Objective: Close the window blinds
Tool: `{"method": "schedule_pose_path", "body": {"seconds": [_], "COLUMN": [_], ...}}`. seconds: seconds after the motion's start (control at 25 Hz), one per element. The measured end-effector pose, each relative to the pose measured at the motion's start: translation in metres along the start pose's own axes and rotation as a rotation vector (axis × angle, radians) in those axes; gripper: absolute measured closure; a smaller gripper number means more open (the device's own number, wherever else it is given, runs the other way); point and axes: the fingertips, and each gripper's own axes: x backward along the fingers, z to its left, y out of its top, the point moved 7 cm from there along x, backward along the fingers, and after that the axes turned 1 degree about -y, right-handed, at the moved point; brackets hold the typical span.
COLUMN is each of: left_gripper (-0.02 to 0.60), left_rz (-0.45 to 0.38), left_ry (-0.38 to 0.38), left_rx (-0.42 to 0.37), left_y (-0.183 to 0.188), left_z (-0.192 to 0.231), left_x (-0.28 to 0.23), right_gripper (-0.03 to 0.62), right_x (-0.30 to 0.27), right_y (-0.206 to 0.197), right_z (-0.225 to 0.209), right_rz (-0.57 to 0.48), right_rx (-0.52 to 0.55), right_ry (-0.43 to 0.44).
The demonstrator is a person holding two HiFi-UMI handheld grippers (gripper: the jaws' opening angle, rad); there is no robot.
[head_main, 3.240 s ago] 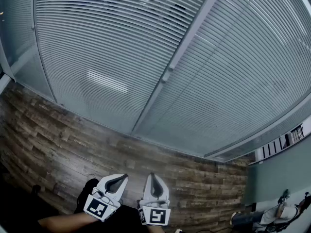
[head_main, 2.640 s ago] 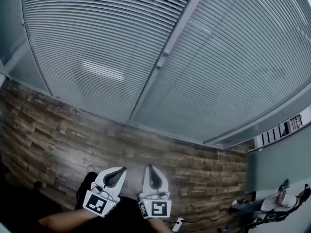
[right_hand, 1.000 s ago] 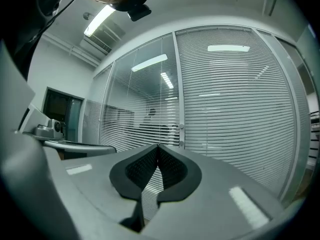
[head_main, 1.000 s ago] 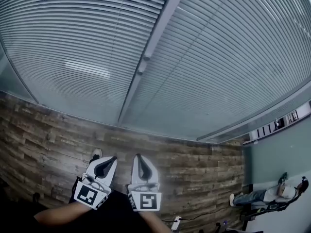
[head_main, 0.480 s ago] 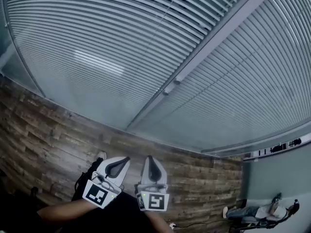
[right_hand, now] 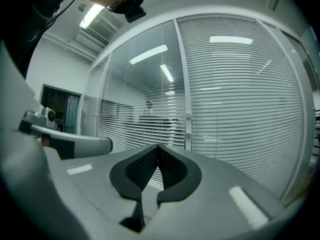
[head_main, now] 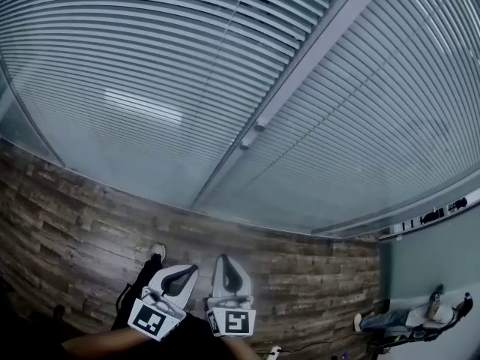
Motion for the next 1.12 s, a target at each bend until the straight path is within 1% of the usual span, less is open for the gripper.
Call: {"method": "schedule_pose_path", "body": {"seconds": [0.16, 0.28, 0.4, 0.48, 0.6, 0.84, 0.96, 1.12], "left_gripper": [0.581, 0.581, 0.581, 0.581, 0.581, 0.581, 0.581, 0.581], "left_rz": [0.01, 0.027, 0.012, 0.001, 0.011, 0.023, 0.018, 0.02], "left_ry": [0.035, 0.048, 0.044, 0.039, 0.029, 0.025, 0.006, -0.015], "left_rx": [0.008, 0.03, 0.034, 0.025, 0.007, -0.003, -0.006, 0.013], "left_y": [-0.005, -0.008, 0.001, 0.008, 0.012, 0.03, 0.037, 0.044], "left_z": [0.0, 0.007, 0.012, 0.018, 0.038, 0.081, 0.103, 0.127], "left_x": [0.009, 0.007, 0.002, -0.005, -0.019, -0.058, -0.07, -0.09], "right_gripper": [0.591, 0.591, 0.591, 0.591, 0.591, 0.591, 0.591, 0.591], "right_x": [0.002, -0.004, -0.013, -0.024, -0.049, -0.101, -0.12, -0.148], "right_y": [-0.015, -0.016, -0.015, -0.013, -0.007, 0.023, 0.04, 0.062], "right_z": [-0.002, -0.001, 0.0, -0.002, -0.006, -0.028, -0.032, -0.039], "right_rz": [0.054, 0.053, 0.046, 0.054, 0.055, 0.013, -0.01, -0.039], "right_rx": [-0.018, -0.024, -0.019, -0.014, -0.012, -0.026, -0.033, -0.038], "right_ry": [0.004, 0.019, 0.038, 0.034, 0.015, -0.035, -0.068, -0.091]}}
